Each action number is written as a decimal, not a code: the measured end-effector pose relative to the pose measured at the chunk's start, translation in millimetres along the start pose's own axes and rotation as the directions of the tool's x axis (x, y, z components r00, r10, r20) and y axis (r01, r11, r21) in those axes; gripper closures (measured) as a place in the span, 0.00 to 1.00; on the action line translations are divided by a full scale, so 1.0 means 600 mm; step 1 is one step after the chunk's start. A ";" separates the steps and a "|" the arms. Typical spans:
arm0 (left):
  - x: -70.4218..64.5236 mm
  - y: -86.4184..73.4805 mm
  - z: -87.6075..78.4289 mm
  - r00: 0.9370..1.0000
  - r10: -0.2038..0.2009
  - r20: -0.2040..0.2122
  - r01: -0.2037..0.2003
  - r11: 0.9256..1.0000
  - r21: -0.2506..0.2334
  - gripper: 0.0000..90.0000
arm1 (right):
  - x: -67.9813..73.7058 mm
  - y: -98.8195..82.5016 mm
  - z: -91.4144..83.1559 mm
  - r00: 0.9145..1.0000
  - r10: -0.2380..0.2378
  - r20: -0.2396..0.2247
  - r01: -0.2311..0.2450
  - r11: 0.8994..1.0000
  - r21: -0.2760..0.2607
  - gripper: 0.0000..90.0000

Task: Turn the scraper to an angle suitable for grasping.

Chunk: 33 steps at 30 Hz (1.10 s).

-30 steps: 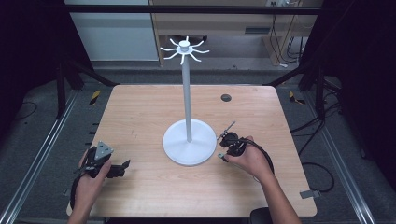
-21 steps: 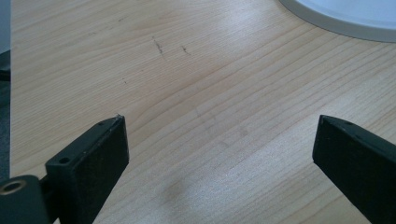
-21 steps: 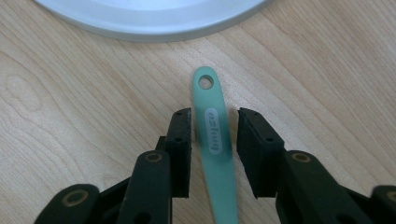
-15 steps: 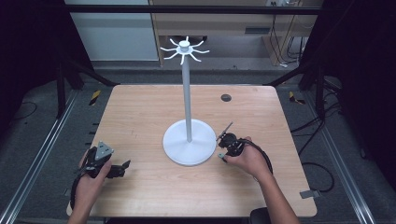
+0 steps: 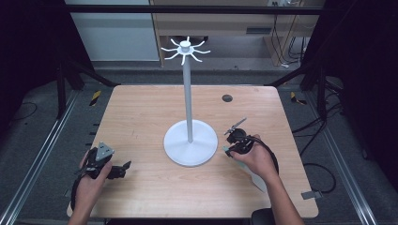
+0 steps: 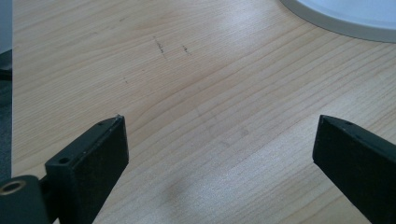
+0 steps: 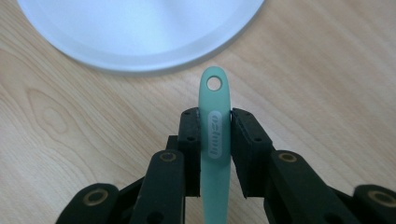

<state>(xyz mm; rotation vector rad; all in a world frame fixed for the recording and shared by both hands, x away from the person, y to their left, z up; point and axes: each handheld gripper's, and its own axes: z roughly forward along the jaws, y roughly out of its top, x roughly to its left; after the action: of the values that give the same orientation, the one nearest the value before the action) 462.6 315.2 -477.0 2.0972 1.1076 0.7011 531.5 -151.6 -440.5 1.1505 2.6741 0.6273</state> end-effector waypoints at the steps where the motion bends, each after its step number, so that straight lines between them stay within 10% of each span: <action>1: 0.000 0.000 0.000 1.000 0.003 0.001 -0.003 1.000 0.002 0.04 | -0.002 -0.002 -0.007 1.000 0.002 0.001 -0.002 1.000 -0.025 0.83; 19: -0.001 -0.001 0.001 1.000 0.008 -0.001 -0.008 1.000 0.009 0.04 | -0.024 -0.024 -0.125 0.997 0.081 0.003 -0.076 0.947 -0.313 0.83; 33: 0.002 -0.002 -0.001 1.000 0.002 -0.008 -0.002 1.000 0.003 0.04 | -0.021 -0.027 -0.183 0.996 0.092 -0.007 -0.084 0.872 -0.482 0.83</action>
<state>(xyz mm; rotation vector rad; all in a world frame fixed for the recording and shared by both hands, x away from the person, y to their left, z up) 462.3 316.8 -477.2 2.1003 1.1120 0.7094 496.0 -205.1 -349.3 1.1193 2.2575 1.2094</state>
